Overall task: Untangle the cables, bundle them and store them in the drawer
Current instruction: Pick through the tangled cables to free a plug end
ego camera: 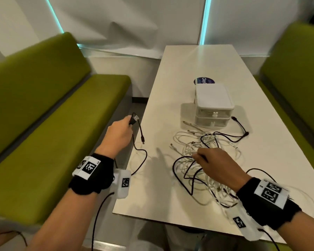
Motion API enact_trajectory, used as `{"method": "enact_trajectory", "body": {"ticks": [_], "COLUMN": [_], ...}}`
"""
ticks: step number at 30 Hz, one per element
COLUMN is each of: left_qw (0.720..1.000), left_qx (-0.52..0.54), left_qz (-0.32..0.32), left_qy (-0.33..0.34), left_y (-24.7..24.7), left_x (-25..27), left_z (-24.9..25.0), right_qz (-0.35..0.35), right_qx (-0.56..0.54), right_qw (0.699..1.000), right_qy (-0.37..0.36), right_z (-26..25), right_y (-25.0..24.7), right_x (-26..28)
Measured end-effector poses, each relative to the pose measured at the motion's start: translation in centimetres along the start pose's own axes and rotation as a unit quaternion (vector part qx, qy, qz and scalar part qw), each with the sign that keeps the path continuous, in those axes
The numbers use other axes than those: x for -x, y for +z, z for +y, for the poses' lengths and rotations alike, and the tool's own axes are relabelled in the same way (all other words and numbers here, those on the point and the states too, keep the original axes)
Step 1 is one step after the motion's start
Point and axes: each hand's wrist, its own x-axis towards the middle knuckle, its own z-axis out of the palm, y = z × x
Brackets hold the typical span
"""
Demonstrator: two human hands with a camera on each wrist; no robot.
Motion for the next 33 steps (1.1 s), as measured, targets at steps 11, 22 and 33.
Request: {"method": "enact_trajectory", "body": {"ticks": [11,22,33], "left_qw": [0.991,0.985,0.958], "left_qx": [-0.11,0.164,0.281], "left_qz": [0.04,-0.019,-0.035], "left_qy": [-0.063,-0.048,-0.043], "left_y": [-2.3,2.3,3.5], "left_x": [-0.8,1.1,2.3], "left_z": [-4.6,0.6,4.8], "right_qz": [0.028,0.097,-0.081], "right_qx": [0.028,0.013,0.083], "right_qw": [0.999,0.995,0.993], "right_qy": [-0.005,-0.033,0.014], "right_z": [-1.8,-1.3,-3.4], "right_y": [1.1,1.3,4.0], "right_x": [-1.0,-1.6,-6.8]}}
